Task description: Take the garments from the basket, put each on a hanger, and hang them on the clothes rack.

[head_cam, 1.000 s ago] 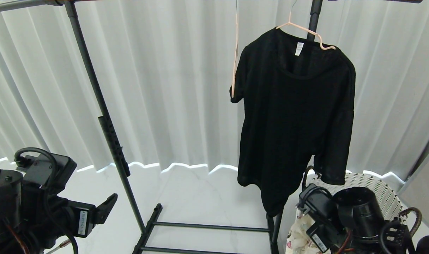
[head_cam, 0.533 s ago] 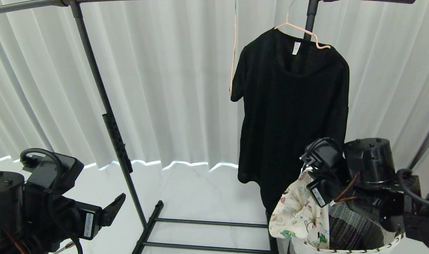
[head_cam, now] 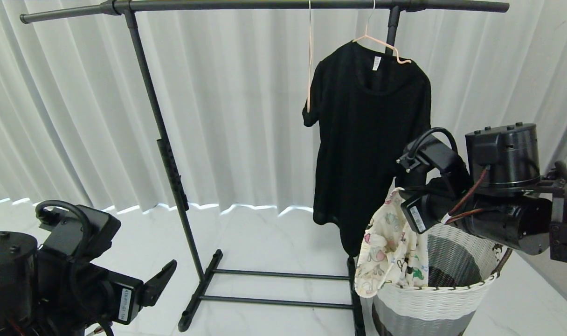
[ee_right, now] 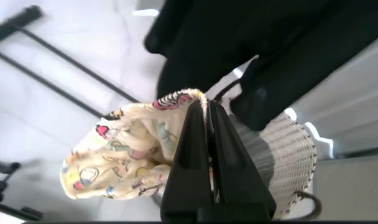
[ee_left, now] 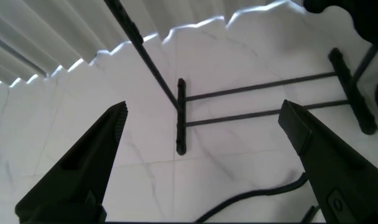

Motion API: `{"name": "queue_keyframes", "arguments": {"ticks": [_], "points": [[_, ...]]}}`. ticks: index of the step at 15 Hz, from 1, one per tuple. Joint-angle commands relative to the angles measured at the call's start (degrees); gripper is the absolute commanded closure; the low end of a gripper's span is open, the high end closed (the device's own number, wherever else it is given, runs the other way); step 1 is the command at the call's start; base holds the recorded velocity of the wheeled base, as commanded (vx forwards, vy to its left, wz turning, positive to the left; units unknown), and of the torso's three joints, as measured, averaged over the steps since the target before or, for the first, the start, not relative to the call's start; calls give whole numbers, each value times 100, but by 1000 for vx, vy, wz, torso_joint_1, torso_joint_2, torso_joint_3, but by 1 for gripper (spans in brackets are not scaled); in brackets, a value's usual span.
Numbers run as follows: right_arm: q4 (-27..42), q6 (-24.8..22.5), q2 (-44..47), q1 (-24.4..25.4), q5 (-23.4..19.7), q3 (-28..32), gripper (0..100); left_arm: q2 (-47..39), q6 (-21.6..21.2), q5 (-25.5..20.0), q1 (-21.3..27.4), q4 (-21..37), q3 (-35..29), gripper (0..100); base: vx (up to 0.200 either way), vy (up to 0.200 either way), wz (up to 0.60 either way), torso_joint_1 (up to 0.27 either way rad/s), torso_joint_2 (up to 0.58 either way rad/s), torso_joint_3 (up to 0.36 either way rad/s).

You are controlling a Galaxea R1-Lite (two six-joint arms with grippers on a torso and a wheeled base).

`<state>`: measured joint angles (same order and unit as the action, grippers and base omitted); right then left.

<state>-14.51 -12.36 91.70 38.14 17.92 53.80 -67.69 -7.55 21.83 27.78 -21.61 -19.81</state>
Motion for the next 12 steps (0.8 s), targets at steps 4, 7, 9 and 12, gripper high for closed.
{"name": "queue_keyframes", "arguments": {"ticks": [4, 7, 9, 12], "points": [[229, 14, 24, 88, -737, 500, 100, -332, 1053, -997, 1564, -18, -585, 0, 0, 0, 0, 0, 0, 0], [238, 41, 59, 158, -1397, 720, 100, -1457, 1704, -1093, 2047, -18, -1482, 0, 0, 0, 0, 0, 0, 0], [229, 50, 59, 167, -1651, 799, 100, -2310, 1888, -1155, 2223, -18, -2167, 0, 0, 0, 0, 0, 0, 0], [229, 190, 15, 185, -1739, 861, 100, -3408, 1924, -1674, 2188, -18, -2915, 0, 0, 0, 0, 0, 0, 0]]}}
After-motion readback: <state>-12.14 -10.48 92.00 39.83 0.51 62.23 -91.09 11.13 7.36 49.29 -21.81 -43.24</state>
